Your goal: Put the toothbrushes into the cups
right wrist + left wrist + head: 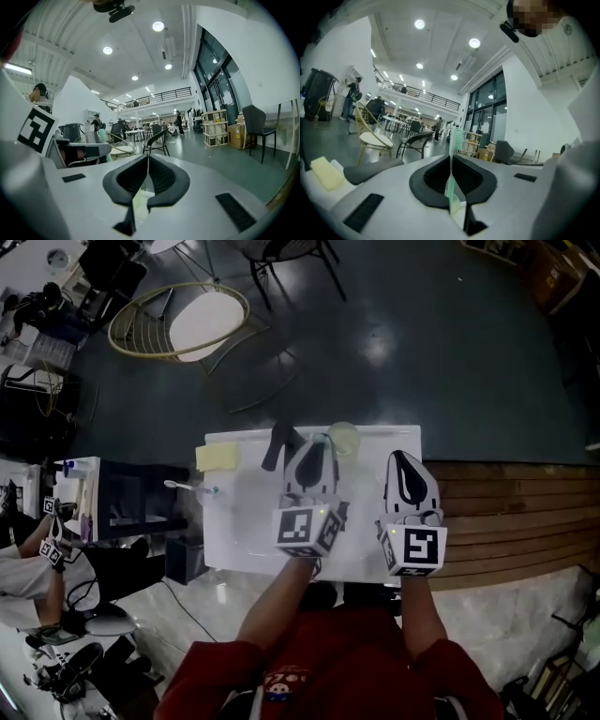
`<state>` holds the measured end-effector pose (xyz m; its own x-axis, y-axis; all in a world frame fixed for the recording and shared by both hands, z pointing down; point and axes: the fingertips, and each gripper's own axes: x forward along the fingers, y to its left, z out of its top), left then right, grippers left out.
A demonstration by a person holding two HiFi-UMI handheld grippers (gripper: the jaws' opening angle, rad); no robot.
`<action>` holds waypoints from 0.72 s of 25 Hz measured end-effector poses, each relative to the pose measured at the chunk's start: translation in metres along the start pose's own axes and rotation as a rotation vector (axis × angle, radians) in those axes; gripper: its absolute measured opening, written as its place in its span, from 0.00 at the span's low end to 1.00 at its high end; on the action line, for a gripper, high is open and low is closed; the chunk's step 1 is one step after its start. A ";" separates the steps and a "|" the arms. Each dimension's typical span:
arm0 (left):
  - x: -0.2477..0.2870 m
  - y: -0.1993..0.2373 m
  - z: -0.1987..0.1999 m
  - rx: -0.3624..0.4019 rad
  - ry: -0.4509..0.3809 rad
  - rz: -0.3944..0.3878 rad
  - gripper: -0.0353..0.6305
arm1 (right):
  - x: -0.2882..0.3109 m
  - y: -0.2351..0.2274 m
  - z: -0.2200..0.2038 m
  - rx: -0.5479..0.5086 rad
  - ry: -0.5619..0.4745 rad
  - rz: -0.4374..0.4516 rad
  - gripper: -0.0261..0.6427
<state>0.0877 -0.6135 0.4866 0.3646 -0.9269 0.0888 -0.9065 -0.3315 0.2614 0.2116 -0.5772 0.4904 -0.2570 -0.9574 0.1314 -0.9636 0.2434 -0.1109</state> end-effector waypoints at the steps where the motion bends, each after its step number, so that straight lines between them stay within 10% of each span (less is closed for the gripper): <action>1: 0.001 0.003 -0.007 -0.017 0.005 0.010 0.11 | 0.001 -0.002 -0.002 -0.001 0.006 0.002 0.08; 18: 0.022 0.028 -0.069 -0.068 0.081 0.114 0.11 | 0.017 -0.018 -0.031 0.014 0.066 0.021 0.08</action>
<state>0.0856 -0.6312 0.5622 0.2782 -0.9399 0.1980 -0.9276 -0.2094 0.3095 0.2226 -0.5926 0.5255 -0.2815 -0.9398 0.1939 -0.9570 0.2602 -0.1284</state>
